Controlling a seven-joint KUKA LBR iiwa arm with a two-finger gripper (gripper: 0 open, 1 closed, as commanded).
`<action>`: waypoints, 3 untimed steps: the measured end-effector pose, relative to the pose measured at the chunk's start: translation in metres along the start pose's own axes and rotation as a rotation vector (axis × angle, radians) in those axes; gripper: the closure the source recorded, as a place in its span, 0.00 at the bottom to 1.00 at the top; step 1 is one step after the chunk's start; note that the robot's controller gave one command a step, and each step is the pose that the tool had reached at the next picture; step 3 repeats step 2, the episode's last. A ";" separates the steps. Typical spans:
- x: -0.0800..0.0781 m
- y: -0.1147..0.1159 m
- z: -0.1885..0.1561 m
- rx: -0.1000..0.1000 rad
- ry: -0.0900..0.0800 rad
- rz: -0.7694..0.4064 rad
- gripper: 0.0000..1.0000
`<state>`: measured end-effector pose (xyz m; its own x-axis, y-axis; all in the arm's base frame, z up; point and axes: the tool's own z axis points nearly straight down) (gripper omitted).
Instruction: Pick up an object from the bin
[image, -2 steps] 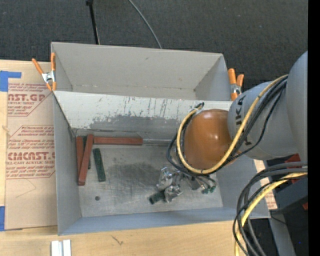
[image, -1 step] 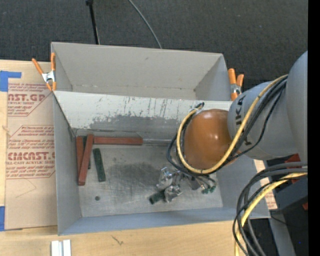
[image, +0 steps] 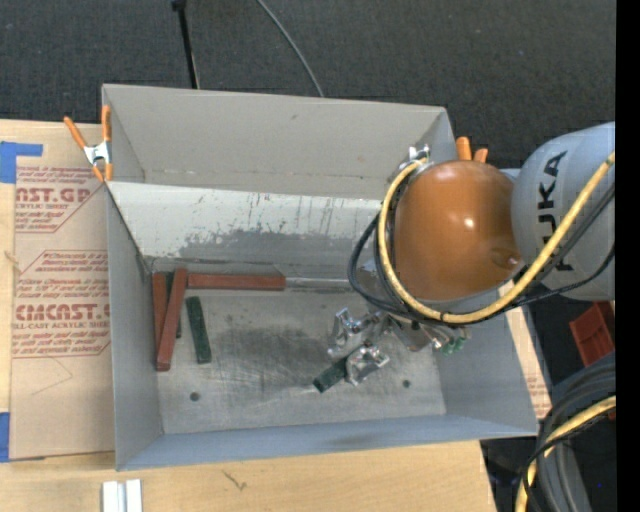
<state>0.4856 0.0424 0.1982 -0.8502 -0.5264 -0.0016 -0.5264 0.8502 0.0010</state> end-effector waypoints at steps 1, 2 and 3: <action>0.000 0.000 0.000 0.000 0.000 0.000 1.00; 0.006 -0.050 -0.145 0.006 -0.006 -0.343 1.00; 0.006 -0.050 -0.145 0.006 -0.006 -0.343 1.00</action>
Offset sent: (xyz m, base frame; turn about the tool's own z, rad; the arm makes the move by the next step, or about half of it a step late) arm 0.0193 -0.0460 0.1426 -0.3451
